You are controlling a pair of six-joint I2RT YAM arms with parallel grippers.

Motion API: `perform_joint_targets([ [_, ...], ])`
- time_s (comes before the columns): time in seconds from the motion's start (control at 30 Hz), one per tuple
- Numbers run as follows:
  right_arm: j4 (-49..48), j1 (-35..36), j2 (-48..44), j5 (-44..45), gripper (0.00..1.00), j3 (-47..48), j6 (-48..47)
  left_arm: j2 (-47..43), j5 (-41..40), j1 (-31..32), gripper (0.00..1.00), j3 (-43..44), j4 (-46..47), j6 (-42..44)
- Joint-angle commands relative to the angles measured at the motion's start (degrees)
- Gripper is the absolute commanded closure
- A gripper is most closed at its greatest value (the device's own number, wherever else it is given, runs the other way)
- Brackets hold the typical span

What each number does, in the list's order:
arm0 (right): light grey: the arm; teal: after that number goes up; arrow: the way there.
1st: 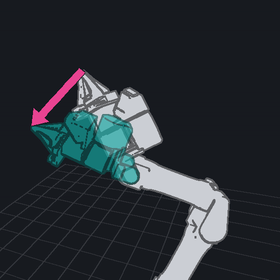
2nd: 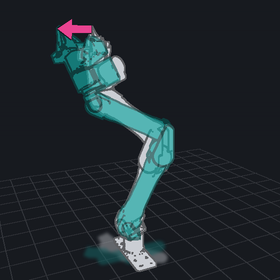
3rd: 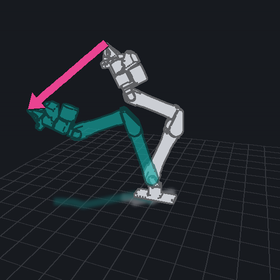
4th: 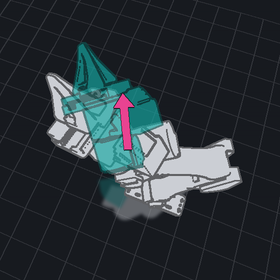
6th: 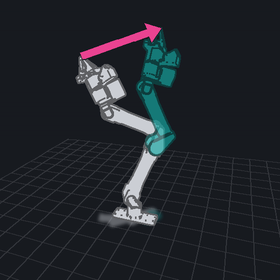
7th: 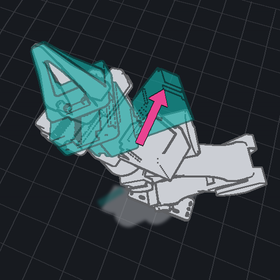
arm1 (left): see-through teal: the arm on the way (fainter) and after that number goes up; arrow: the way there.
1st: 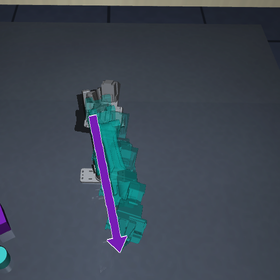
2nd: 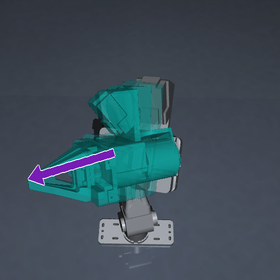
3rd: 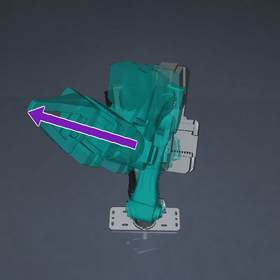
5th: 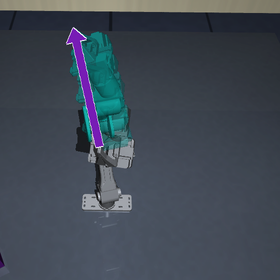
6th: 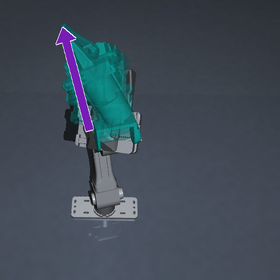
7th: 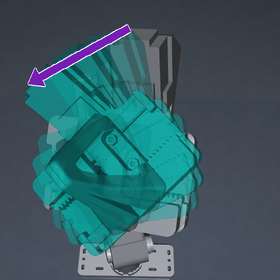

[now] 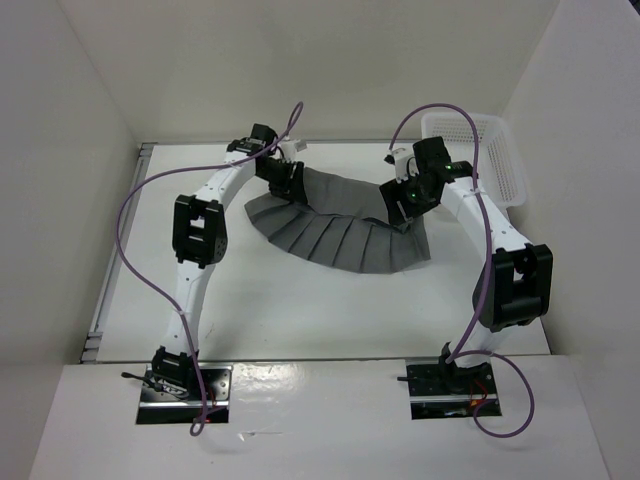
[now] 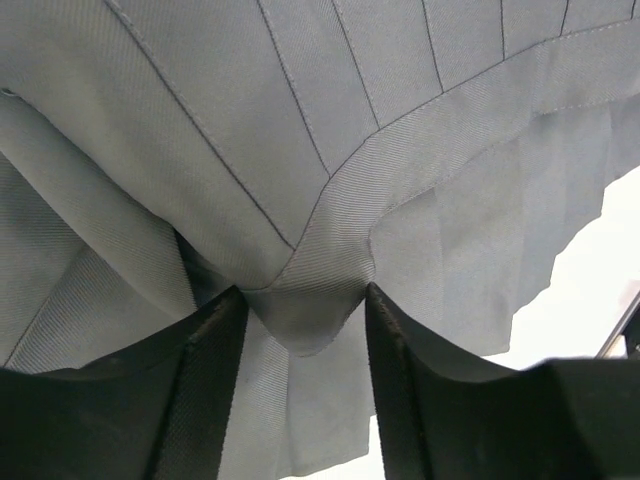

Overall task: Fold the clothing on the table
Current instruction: Fold the skirt

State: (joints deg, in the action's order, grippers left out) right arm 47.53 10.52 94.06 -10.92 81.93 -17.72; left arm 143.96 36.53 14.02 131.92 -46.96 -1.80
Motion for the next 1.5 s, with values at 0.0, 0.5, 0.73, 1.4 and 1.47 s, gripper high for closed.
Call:
perform_joint_targets([
  [0.0, -2.4, 0.6, -2.7, 0.6, 0.25, -0.6, 0.8, 0.4, 2.5, 0.3, 0.45, 1.6, -0.9, 0.4],
  [0.5, -2.4, 0.6, -2.2, 0.6, 0.25, -0.6, 0.8, -0.1, 1.9, 0.3, 0.92, 4.6, -2.4, 0.4],
  [0.73, -4.2, 0.6, -2.2, -0.5, 0.25, -4.1, 2.1, -2.7, 0.2, -0.2, 1.0, 3.9, -3.0, 1.5],
  [1.4, -19.6, -2.3, 6.0, -4.8, 0.3, -10.0, 12.4, -15.4, -1.6, -2.9, 1.0, -19.1, 5.1, 0.9],
  [1.47, -20.1, -3.7, 7.2, -6.4, 0.3, -9.3, 12.9, -16.8, -2.1, -2.9, 1.0, -20.4, 5.7, 0.9],
])
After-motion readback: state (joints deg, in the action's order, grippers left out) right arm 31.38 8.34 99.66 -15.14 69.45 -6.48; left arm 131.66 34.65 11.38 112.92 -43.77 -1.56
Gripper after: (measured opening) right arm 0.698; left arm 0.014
